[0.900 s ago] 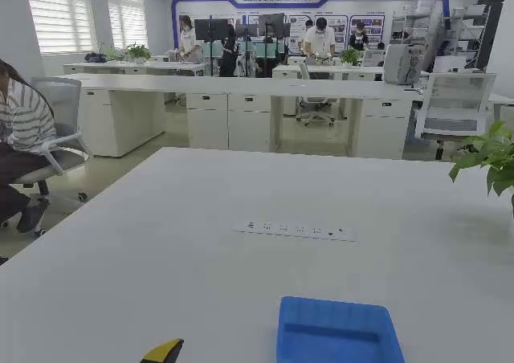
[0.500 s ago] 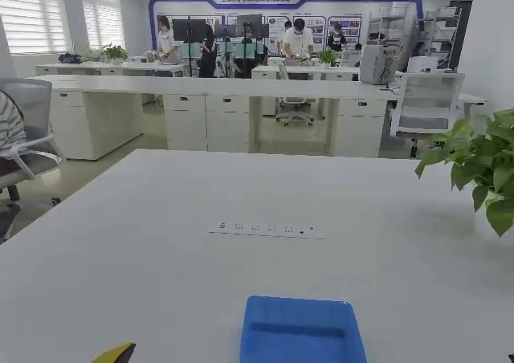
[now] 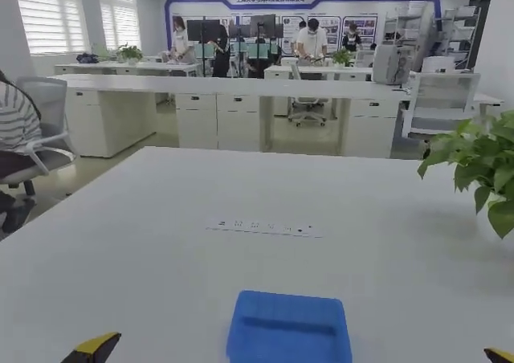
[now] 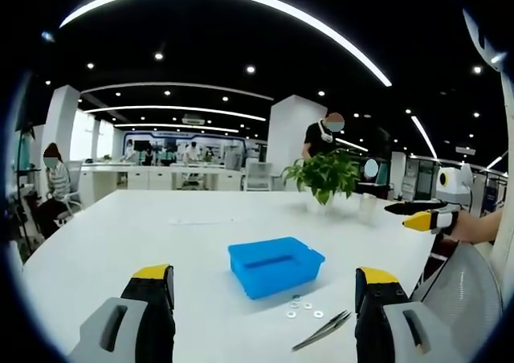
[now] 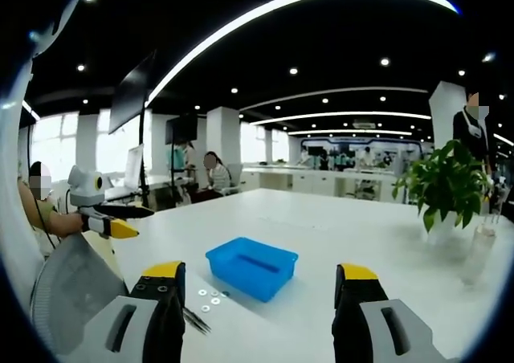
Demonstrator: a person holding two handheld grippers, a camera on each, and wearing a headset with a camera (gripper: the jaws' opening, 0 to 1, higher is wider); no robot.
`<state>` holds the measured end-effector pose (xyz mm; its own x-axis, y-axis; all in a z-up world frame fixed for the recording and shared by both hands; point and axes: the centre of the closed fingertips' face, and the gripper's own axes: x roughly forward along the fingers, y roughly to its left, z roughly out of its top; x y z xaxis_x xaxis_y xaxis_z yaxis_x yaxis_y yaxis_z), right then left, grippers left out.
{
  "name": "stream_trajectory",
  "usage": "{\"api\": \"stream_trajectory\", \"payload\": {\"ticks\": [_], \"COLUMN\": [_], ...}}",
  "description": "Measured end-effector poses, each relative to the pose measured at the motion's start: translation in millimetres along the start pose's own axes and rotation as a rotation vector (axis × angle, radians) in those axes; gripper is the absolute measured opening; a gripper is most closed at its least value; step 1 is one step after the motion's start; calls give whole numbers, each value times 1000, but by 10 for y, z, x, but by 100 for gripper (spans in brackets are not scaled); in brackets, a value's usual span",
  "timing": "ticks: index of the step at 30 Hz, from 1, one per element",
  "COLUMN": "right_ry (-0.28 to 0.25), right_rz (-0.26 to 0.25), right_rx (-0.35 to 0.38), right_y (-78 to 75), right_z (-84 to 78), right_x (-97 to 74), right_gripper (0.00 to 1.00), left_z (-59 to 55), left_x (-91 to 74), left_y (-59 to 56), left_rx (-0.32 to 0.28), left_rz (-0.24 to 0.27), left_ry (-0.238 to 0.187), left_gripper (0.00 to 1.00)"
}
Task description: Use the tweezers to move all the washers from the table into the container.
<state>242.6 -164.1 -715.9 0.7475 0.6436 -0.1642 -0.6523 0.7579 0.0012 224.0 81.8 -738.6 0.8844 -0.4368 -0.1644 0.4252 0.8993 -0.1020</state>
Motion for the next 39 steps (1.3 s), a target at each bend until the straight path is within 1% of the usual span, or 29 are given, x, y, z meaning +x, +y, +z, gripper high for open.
{"api": "stream_trajectory", "payload": {"ticks": [2, 3, 5, 7, 8, 10, 13, 15, 18, 22, 24, 27, 30, 31, 32, 35, 38, 39], "right_ry": [-8, -21, -25, -25, -27, -38, -55, -59, -50, -72, -66, -41, 3, 7, 12, 31, 41, 46], "right_rz": [6, 9, 17, 21, 18, 8, -10, -17, -30, -34, -31, -10, 22, 27, 28, 15, 13, 14], "right_rx": [-11, -18, -12, -10, -14, -21, -26, -28, -1, 17, 20, 10, -17, -26, -39, -73, -79, -77], "right_y": [17, 30, 44, 46, 39, 21, -10, -30, -89, -96, -88, -35, -5, 16, 33, -9, -18, -17], "right_z": [23, 55, 60, 57, 62, 87, 122, 124, 96, 135, 127, 88, -4, -11, -18, -53, -73, -87], "right_x": [-5, -14, -12, -16, -23, -40, -63, -68, -65, -82, -71, -29, 32, 37, 41, 30, 39, 46], "right_gripper": [73, 72, 72, 72, 72, 71, 71, 71, 72, 71, 71, 71, 70, 70, 70, 70, 70, 70], "left_z": [-3, 3, 14, -14, -12, 12, 17, 24, 25, 38, 32, 30, 38, 49, 66, 69, 74, 87], "left_x": [-4, -7, -16, -19, -20, -20, -21, -21, -26, -30, -28, -28, -32, -34, -38, -34, -32, -35], "left_y": [13, 22, 38, 76, 83, 68, 27, 37, 45, 64, 65, 68, 79, 84, 86, 91, 86, 91], "left_rx": [-3, -3, -2, -13, -19, -27, -13, -5, 8, 2, -6, 0, 0, -9, -18, -36, -40, -37], "left_rz": [7, 12, 24, 41, 43, 34, 26, 28, 39, 42, 40, 44, 47, 45, 41, 37, 39, 43], "left_ry": [1, -4, -12, 0, 0, -14, -15, -15, -14, -22, -20, -18, -22, -28, -40, -44, -46, -53], "left_gripper": [95, 95, 95, 95, 95, 96, 96, 96, 96, 96, 96, 96, 96, 96, 96, 96, 96, 95]}}
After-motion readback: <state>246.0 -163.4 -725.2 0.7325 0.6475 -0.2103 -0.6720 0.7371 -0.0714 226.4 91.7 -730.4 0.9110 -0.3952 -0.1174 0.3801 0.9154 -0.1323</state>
